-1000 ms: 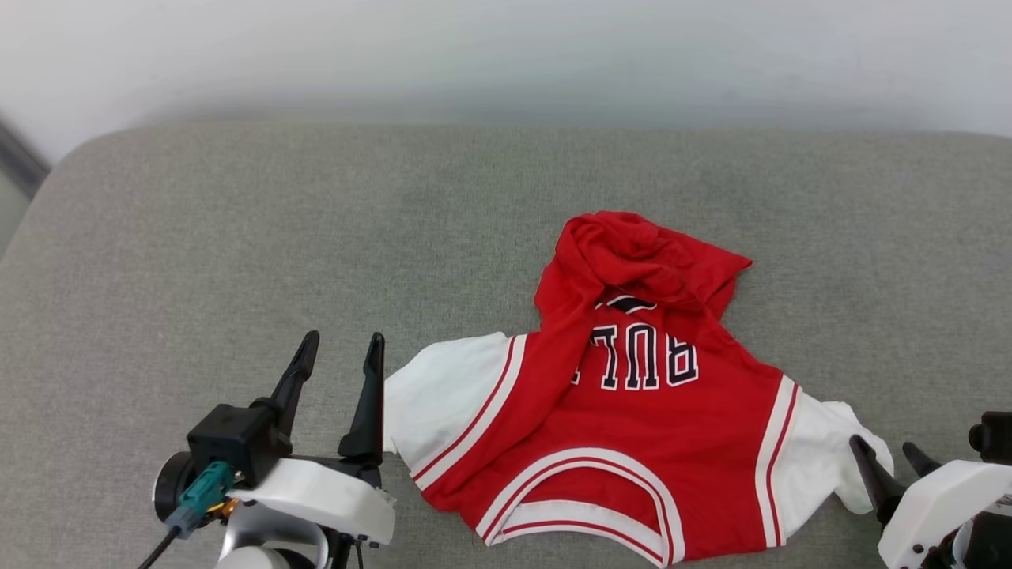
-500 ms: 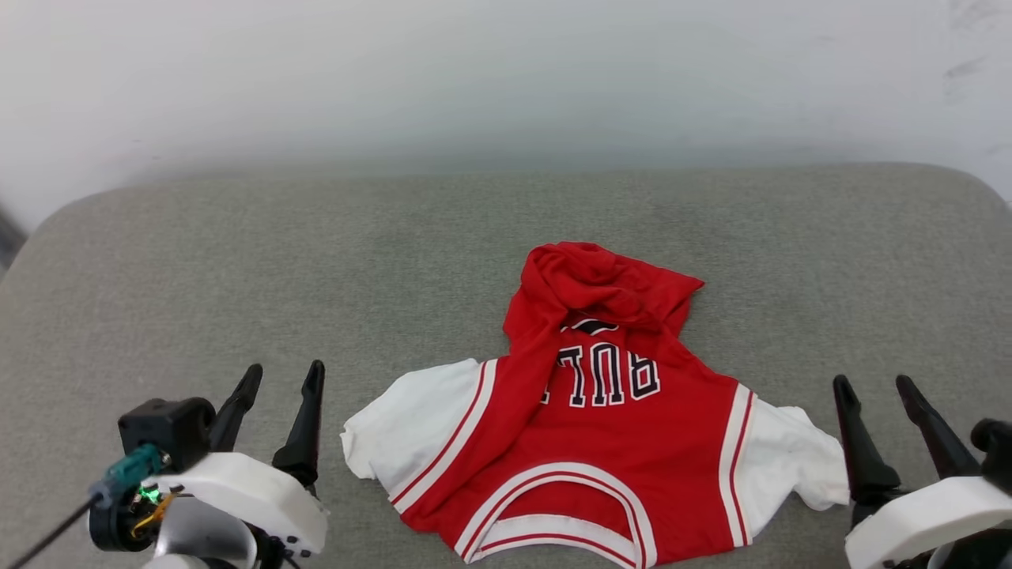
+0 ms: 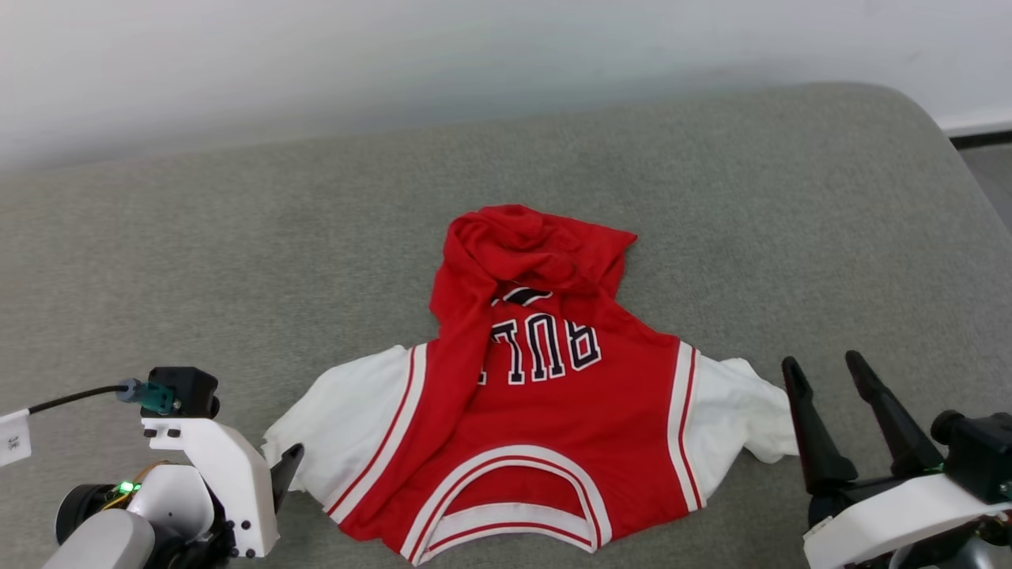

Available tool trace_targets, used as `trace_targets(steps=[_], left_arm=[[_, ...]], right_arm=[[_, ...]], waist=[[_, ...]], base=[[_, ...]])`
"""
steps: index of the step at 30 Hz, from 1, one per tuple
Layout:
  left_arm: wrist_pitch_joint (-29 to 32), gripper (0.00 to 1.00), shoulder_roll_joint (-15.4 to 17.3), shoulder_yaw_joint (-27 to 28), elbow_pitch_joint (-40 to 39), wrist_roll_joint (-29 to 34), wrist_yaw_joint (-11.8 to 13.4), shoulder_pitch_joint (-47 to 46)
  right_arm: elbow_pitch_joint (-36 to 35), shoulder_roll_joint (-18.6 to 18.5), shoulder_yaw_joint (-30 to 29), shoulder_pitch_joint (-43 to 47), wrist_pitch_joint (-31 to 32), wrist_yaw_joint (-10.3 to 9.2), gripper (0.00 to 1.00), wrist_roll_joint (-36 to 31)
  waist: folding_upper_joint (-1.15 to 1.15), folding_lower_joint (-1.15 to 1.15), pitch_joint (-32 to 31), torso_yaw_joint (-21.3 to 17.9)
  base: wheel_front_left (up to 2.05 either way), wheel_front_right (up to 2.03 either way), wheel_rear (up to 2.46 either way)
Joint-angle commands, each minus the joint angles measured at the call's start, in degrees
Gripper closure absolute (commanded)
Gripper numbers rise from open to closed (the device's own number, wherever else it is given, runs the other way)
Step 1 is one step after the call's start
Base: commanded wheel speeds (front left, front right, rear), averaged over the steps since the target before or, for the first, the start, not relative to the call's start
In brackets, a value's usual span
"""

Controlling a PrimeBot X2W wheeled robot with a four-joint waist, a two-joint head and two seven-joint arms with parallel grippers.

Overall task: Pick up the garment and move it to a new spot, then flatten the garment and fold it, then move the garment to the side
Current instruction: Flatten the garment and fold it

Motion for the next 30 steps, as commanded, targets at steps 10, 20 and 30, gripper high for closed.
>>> trace_targets(steps=[10, 20, 30], left_arm=[[8.5, 0.28, -1.3, -3.5, 8.2, -3.5, -2.0, -2.4], [-0.8, 1.00, -4.1, -2.0, 7.7, -1.2, -2.1, -2.5], [-11.1, 1.00, -5.0, 0.3, -1.0, 3.7, 1.2, -3.0]], right_arm=[[2.1, 0.2, 1.0, -2.3, -1.1, -0.02, 0.00, 1.8], [4.1, -0.3, -4.4, -2.0, 5.7, -0.03, 0.00, 4.4], [11.1, -6.8, -10.1, -3.7, 27.6, -0.02, 0.00, 8.6]], waist=[[0.00, 0.00, 5.2, -3.9], [0.00, 0.00, 3.0, -1.8], [0.00, 0.00, 2.4, 1.9]], base=[[0.00, 0.00, 0.00], [0.00, 0.00, 0.00], [0.00, 0.00, 0.00]])
